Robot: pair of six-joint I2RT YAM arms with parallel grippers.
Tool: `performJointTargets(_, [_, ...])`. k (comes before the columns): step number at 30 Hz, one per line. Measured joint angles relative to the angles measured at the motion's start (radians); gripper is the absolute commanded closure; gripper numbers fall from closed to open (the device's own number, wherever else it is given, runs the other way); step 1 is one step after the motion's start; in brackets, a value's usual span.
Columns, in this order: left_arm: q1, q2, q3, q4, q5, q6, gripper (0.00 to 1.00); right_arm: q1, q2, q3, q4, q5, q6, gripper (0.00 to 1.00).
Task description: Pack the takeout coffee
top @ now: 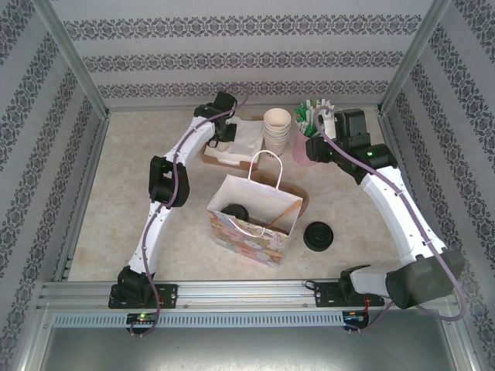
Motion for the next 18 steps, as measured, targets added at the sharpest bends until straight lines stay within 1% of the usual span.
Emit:
performJointTargets(6, [0.000,-0.034,0.000,-0.002,0.006,-0.005,1.00,0.000,-0.011,0.000,0.000,-0.004,-0.006,0.46])
performJointTargets(13, [0.000,-0.200,0.000,-0.004,0.021,-0.008,1.00,0.004,-0.068,0.000,0.022,-0.030,-0.034,0.43])
performJointTargets(18, [0.001,-0.298,0.002,-0.004,0.034,-0.008,1.00,0.028,-0.124,-0.025,0.111,-0.069,-0.080,0.40])
